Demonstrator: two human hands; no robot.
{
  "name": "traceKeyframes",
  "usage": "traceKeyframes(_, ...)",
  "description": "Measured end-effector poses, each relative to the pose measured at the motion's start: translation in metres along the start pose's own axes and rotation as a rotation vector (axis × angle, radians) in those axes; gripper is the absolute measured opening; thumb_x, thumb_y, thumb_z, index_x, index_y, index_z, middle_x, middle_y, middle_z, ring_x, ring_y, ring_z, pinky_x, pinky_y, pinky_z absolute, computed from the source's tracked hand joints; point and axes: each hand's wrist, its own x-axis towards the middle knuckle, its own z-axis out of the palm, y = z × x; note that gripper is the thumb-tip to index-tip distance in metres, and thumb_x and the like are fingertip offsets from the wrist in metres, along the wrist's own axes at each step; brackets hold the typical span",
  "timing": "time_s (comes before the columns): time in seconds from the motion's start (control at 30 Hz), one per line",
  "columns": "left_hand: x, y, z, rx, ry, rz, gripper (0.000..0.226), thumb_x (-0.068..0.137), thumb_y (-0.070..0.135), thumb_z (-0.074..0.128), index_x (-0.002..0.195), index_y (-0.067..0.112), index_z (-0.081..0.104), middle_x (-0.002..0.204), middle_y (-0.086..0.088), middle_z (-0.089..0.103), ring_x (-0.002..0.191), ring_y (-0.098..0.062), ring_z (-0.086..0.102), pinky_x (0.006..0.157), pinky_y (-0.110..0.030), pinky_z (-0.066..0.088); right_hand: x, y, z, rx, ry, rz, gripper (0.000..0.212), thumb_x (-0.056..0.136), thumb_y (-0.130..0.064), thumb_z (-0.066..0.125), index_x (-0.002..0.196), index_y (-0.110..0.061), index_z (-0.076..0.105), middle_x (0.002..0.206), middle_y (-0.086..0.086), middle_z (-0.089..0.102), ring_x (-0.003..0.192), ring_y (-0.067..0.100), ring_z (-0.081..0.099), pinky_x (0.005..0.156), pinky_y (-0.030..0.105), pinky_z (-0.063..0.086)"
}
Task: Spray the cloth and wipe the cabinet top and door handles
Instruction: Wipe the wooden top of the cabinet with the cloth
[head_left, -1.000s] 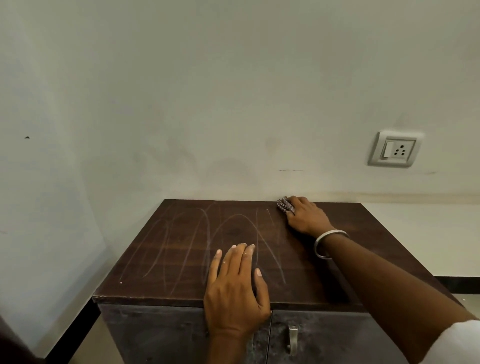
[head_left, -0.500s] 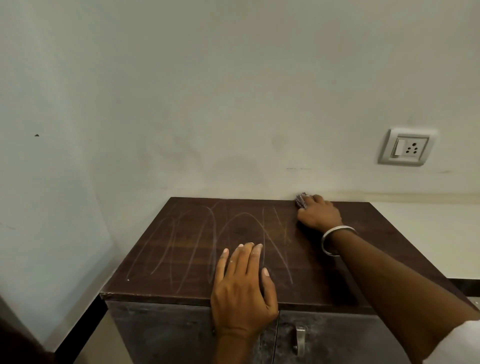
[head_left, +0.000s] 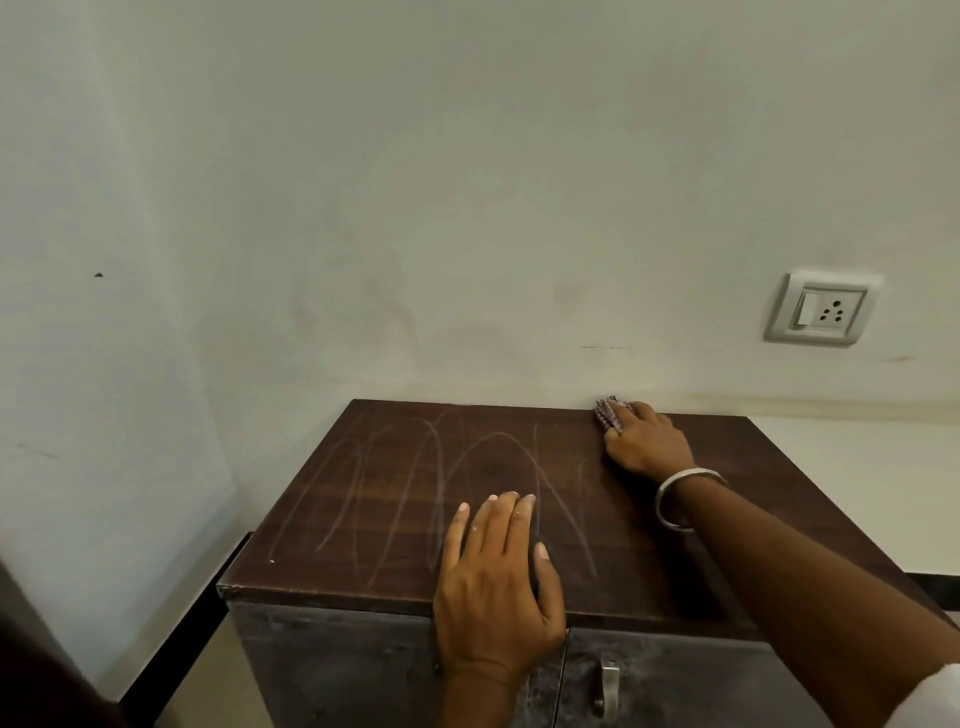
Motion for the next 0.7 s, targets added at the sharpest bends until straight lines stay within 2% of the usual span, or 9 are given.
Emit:
traceKeyframes(0.17, 0.000, 0.001, 0.001, -0.001, 0.012, 0.002, 0.045, 0.087, 0.034, 0.043, 0.123, 0.020, 0.064, 0.125, 0.004, 0.065, 0.119, -0.013, 0.059, 0.112, -0.037, 0.028, -0.006, -0.008, 0.000, -0.009, -0.021, 0.078, 0.062, 0.090, -0.034, 0.034, 0.150, -0.032, 0.016, 0.160, 0.003, 0.015, 0.143, 0.032, 0.019, 0.117, 0.046, 0.019)
traceKeyframes(0.4, 0.000, 0.002, -0.001, -0.001, 0.006, -0.002, 0.046, 0.087, 0.033, 0.042, 0.126, 0.018, 0.062, 0.127, 0.002, 0.064, 0.120, -0.013, 0.058, 0.111, -0.038, 0.029, -0.040, -0.056, 0.022, 0.001, 0.010, -0.116, 0.058, 0.093, -0.036, 0.031, 0.150, -0.029, 0.019, 0.158, 0.007, 0.018, 0.143, 0.033, 0.021, 0.117, 0.045, 0.019)
traceKeyframes(0.53, 0.000, 0.000, -0.001, -0.010, 0.007, 0.008, 0.047, 0.087, 0.033, 0.043, 0.127, 0.018, 0.060, 0.128, 0.003, 0.063, 0.122, -0.013, 0.057, 0.112, -0.038, 0.029, -0.047, -0.032, 0.012, -0.002, -0.002, -0.101, 0.058, 0.094, -0.037, 0.031, 0.150, -0.028, 0.018, 0.159, 0.004, 0.018, 0.142, 0.031, 0.022, 0.116, 0.043, 0.020)
traceKeyframes(0.7, -0.001, -0.001, 0.001, -0.003, 0.017, 0.000, 0.047, 0.087, 0.033, 0.043, 0.126, 0.018, 0.061, 0.127, 0.002, 0.064, 0.121, -0.013, 0.057, 0.113, -0.038, 0.029, -0.054, 0.015, -0.004, -0.024, 0.059, 0.038, 0.057, 0.094, -0.037, 0.031, 0.150, -0.029, 0.019, 0.158, 0.004, 0.020, 0.142, 0.031, 0.024, 0.115, 0.043, 0.021)
